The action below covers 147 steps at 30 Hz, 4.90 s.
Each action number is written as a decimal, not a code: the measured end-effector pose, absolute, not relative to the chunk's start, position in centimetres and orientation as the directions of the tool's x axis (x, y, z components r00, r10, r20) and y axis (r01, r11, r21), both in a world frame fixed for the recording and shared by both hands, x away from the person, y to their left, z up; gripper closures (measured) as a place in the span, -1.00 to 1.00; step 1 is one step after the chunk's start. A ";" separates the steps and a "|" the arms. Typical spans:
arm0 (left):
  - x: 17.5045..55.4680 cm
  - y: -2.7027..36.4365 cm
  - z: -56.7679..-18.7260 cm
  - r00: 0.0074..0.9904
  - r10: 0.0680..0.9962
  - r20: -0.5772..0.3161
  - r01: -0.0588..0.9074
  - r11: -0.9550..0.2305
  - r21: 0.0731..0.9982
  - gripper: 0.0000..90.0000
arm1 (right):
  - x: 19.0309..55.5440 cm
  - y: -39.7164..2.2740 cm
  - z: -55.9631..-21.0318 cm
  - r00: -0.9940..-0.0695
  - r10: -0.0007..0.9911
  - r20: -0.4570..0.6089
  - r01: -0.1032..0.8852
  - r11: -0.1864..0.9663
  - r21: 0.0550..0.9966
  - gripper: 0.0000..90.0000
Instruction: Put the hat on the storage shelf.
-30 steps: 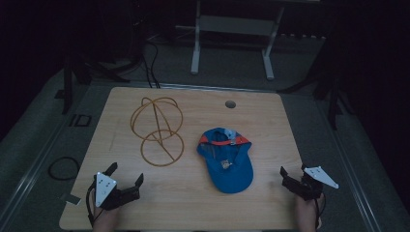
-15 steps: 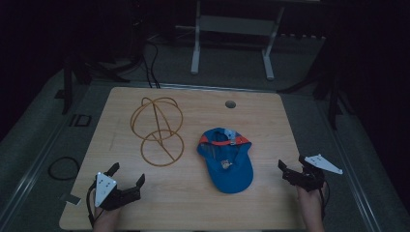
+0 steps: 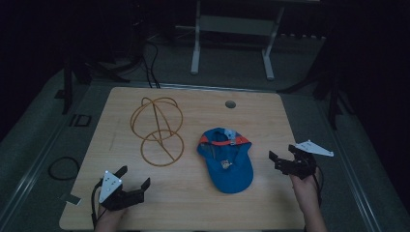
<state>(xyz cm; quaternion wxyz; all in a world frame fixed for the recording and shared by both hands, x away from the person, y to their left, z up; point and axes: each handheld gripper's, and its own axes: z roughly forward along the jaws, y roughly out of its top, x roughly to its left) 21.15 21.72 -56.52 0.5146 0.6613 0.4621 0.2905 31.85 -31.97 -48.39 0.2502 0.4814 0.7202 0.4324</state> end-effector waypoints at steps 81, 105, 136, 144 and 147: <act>21.0 20.6 -56.0 0.520 0.850 -0.079 0.383 -0.150 0.912 -0.95 | 45.3 -18.1 -55.0 -0.662 0.749 -0.016 0.567 0.515 0.643 0.89; 20.8 19.4 -52.9 0.526 0.843 -0.114 0.390 -0.120 0.913 -0.95 | 38.2 -20.8 -43.4 -0.677 0.733 -0.066 0.339 0.390 0.856 0.90; 27.3 9.5 -39.3 0.697 0.717 -0.004 0.266 -0.254 0.930 -0.87 | 30.8 -21.3 -36.0 -0.739 0.664 -0.115 0.146 0.325 0.934 0.90; 30.0 7.2 -37.2 0.721 0.693 -0.001 0.249 -0.258 0.933 -0.69 | 30.1 -20.7 -36.1 -0.754 0.641 -0.144 0.122 0.351 0.928 0.90; 30.9 6.2 -37.1 0.730 0.683 -0.005 0.263 -0.274 0.925 -0.67 | 30.1 -20.7 -36.1 -0.758 0.638 -0.134 0.124 0.343 0.931 0.90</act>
